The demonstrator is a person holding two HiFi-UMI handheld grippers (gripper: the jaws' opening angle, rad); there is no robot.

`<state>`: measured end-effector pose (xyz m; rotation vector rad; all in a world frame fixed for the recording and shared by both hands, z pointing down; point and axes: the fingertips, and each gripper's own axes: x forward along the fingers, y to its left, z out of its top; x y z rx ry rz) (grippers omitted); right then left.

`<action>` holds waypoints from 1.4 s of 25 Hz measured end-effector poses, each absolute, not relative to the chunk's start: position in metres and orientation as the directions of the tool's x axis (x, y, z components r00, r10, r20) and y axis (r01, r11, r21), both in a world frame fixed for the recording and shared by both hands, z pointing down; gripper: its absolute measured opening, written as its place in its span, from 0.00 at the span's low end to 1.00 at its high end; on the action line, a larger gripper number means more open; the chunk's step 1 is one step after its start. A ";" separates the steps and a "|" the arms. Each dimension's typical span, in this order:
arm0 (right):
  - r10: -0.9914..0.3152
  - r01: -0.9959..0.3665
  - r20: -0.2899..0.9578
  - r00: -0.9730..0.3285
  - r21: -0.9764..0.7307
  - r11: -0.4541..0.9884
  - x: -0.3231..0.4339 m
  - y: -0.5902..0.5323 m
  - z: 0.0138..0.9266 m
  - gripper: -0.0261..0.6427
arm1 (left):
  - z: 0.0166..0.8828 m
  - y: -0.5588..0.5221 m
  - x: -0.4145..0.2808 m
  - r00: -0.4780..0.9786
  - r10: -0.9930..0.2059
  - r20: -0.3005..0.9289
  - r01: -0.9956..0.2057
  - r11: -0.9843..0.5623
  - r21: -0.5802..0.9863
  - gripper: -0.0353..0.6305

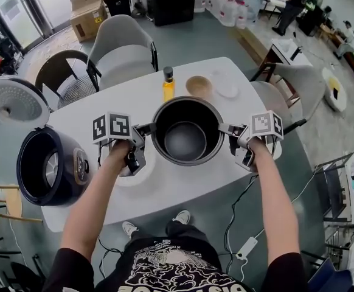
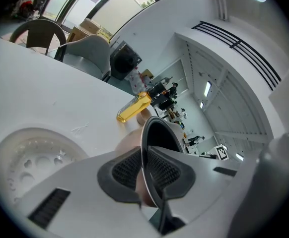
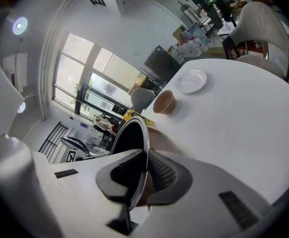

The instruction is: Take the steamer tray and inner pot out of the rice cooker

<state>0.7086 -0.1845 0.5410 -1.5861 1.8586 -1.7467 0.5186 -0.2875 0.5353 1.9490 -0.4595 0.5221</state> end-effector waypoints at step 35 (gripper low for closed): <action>-0.850 -0.914 0.341 -0.402 -0.195 0.355 0.411 -0.291 0.314 0.06 | 0.326 -0.312 0.235 0.602 -0.718 0.348 -0.793 -0.586 0.163 0.07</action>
